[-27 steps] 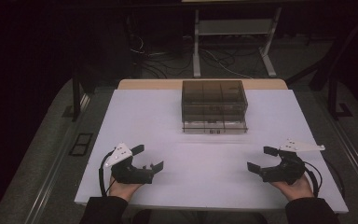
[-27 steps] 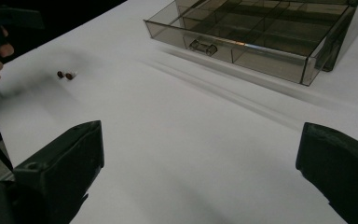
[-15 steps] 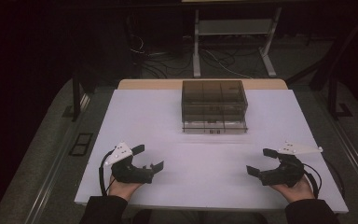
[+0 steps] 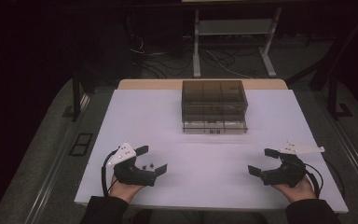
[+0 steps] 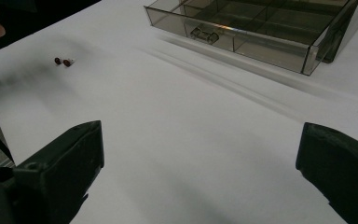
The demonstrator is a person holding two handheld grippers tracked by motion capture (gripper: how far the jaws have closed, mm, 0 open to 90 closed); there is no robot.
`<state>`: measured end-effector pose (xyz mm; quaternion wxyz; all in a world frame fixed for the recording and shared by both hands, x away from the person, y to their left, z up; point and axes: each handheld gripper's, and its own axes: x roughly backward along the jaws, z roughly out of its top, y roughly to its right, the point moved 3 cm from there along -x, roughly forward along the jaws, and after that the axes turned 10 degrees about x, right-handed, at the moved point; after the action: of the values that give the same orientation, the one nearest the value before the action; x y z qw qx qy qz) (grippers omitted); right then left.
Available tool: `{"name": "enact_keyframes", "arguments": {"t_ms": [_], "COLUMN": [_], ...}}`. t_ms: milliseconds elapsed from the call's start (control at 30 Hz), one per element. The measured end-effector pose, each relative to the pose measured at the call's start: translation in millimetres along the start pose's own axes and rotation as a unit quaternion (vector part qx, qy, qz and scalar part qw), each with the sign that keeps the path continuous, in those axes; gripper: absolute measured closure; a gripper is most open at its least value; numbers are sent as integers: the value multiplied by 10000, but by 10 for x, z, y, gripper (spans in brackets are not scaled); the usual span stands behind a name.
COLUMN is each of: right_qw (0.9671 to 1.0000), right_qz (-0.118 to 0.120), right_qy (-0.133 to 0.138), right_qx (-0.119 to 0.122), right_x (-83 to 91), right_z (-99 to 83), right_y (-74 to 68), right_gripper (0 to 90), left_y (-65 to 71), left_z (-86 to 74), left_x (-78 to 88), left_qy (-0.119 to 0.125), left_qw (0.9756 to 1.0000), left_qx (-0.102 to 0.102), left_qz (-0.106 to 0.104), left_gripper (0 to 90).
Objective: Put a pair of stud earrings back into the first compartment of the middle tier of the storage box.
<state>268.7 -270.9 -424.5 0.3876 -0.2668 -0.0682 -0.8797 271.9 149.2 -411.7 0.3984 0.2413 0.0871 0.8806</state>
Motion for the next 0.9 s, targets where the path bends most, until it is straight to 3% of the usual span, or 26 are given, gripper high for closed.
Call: {"name": "enact_keyframes", "arguments": {"t_ms": [233,600,900], "right_qw": [10000,10000,10000], "right_qz": [-64,-37,-23], "right_qy": [23,-54,-87], "right_qx": [-6,10,33], "right_x": [14,1,-11], "right_z": [-5,-2,-4], "right_y": [29,24,25], "right_gripper": [4,4,4], "left_y": [21,-123,-249], "left_z": [110,314,347], "left_x": [56,250,291], "left_qy": [-218,-557,-810], "left_qw": [9997,9981,9961], "left_qx": [-51,-83,-65], "left_qz": [87,261,340], "left_gripper": [0,0,1]}}
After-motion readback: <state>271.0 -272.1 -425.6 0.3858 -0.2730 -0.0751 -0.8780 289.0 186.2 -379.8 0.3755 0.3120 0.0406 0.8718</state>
